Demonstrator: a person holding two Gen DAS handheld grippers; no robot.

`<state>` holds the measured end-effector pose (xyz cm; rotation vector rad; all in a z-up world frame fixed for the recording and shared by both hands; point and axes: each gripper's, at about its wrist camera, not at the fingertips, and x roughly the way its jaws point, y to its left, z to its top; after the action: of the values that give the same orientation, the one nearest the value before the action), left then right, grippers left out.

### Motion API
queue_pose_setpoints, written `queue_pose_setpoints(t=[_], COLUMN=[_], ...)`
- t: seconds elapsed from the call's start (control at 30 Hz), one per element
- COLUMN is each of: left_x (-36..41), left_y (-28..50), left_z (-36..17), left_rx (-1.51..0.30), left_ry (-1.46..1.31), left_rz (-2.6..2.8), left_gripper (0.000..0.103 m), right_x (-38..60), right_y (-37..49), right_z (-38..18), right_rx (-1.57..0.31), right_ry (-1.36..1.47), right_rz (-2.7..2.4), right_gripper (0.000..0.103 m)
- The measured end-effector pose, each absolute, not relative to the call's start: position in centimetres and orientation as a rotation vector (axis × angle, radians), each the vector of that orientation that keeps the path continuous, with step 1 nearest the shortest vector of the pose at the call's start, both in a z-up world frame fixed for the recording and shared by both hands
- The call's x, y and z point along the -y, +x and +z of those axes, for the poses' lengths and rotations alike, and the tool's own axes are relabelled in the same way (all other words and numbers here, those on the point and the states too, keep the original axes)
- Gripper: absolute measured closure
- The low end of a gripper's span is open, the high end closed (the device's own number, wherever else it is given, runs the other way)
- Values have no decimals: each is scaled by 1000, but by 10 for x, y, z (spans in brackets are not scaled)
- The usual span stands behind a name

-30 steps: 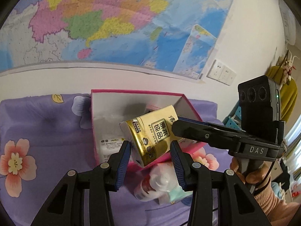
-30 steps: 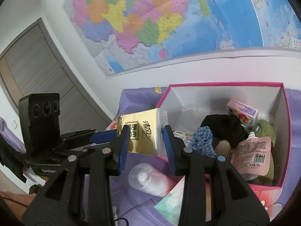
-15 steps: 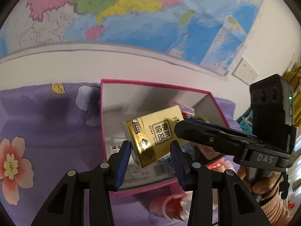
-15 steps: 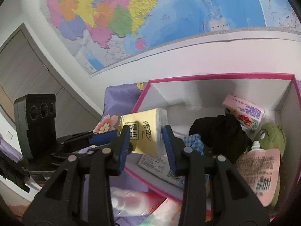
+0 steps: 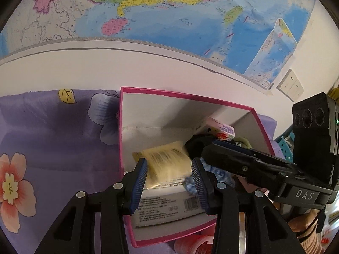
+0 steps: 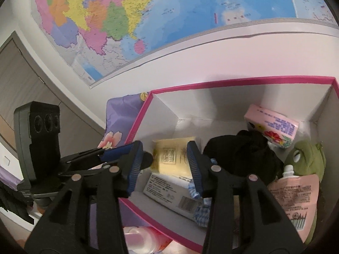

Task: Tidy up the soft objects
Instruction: 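Lower the yellow packet into the box and open the left tool, then move the left tool down to the clear printed plastic packet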

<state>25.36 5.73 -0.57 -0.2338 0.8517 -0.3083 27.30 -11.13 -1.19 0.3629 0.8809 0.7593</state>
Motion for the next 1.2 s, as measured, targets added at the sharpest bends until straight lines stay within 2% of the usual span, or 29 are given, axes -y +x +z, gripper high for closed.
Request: queue_pose_setpoints(t=[0.2,0.57,0.8,1.2], left_x=[-64,-90,-86,-82], left_y=[230,133,87,37], left_z=[2,7,-33,-86], left_rx=[-793,-692,-800,-959], left_ry=[-196,-202,-146,-161], left_rz=[-269,-321,-318,-334], left_gripper=[60,57,56,56], right_x=[130,163,158,135], right_y=[258,180,126,63], right_z=[-3,22,10,-53], right_rx=[-843,-760,-807,-1053], right_ry=[392,363,301,283], right_rz=[773,921,1042,1159], right_gripper=[56,55,55,55])
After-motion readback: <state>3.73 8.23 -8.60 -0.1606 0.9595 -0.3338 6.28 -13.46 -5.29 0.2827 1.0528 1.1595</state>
